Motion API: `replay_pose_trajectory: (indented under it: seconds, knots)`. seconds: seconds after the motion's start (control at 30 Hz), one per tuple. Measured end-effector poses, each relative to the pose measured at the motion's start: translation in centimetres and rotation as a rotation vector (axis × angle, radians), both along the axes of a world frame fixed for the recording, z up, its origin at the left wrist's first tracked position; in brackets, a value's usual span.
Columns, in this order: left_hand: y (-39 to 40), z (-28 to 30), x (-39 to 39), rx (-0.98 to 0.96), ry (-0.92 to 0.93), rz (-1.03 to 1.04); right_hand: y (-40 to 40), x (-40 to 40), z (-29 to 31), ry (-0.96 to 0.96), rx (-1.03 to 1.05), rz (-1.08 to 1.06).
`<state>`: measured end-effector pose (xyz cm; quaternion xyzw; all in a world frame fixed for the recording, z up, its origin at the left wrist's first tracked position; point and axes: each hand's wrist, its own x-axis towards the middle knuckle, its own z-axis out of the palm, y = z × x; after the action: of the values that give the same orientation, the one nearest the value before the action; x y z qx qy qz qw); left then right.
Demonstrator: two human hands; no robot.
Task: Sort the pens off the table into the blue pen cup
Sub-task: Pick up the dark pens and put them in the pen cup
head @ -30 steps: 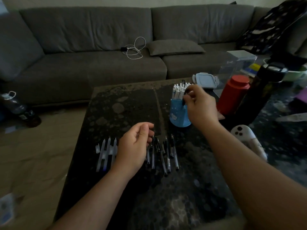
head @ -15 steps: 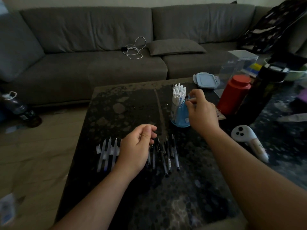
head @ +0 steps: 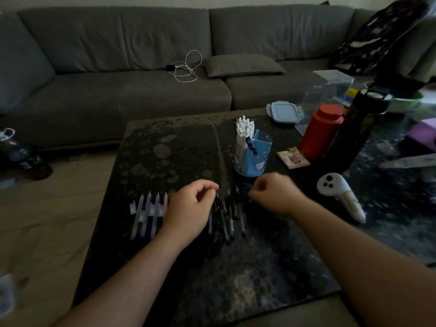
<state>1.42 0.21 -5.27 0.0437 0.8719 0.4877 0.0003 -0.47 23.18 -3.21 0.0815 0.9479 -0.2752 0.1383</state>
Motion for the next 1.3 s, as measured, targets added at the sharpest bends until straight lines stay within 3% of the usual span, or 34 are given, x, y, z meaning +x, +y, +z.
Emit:
replay_pose_trajectory:
  seconds: [0.17,0.3,0.4,0.53,0.63,0.8,0.97,1.07,1.3]
  knots:
    - [1.1,-1.2,-0.1,-0.412,0.082,-0.106,-2.3,1.2,-0.6,-0.157,0.110,0.188]
    - [2.8,-1.7,0.8,-0.652,0.112,-0.202,-1.3,1.6,-0.4,-0.203,0.128,0.148]
    - [3.8,-2.0,1.0,-0.728,0.148,-0.169,-0.5,1.9,-0.2,-0.148,0.047,0.061]
    - [4.7,-2.0,1.1,-0.807,0.172,-0.124,-1.0,2.3,-1.3,0.005,0.184,0.038]
    - [4.9,-1.6,1.5,-0.811,0.195,-0.155,-0.9,2.4,-1.3,-0.008,0.201,0.052]
    - [5.5,-2.2,2.4,-0.868,0.385,-0.241,-0.4,2.1,-0.7,-0.027,0.277,0.104]
    - [6.0,-3.0,2.4,-0.870,0.375,-0.239,0.0,1.5,-1.5,-0.032,0.248,0.067]
    - [5.9,-2.2,1.6,-0.694,0.344,-0.135,0.8,1.3,-1.2,-0.004,0.132,-0.010]
    - [3.0,-0.3,-0.9,0.178,-0.059,0.207,1.5,1.5,0.0,0.222,0.022,0.082]
